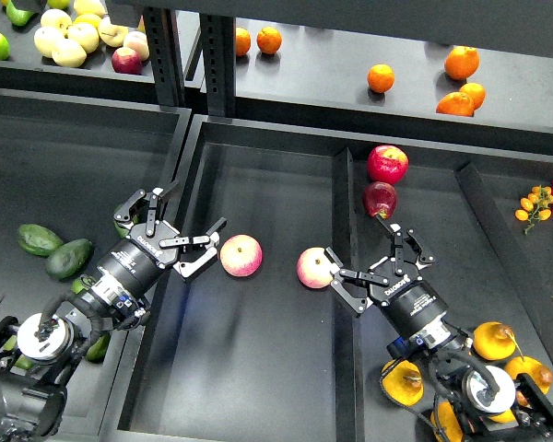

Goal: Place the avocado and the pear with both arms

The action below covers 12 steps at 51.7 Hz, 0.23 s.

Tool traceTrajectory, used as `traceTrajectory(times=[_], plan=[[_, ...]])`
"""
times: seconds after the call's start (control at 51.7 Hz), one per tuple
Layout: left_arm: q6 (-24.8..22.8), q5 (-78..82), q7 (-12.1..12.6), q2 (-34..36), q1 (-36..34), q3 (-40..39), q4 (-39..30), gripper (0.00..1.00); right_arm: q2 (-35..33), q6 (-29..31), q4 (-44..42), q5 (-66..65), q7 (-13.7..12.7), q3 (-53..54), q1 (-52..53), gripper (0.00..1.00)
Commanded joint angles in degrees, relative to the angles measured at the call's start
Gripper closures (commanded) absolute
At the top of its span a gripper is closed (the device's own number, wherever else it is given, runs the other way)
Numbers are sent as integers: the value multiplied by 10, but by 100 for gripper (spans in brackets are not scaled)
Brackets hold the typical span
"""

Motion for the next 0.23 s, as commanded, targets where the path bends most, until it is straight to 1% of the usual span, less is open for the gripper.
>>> traceTrajectory(times=[0.0,0.116,0.213], plan=[[0,0,0,0,0,3,0,1,0,0,0,-1,0,0,0,0],[0,-1,-1,0,1,2,0,1,0,0,0,-1,0,0,0,0],[0,-1,-19,0,1,2,-1,1,0,0,0,-1,1,1,0,0]])
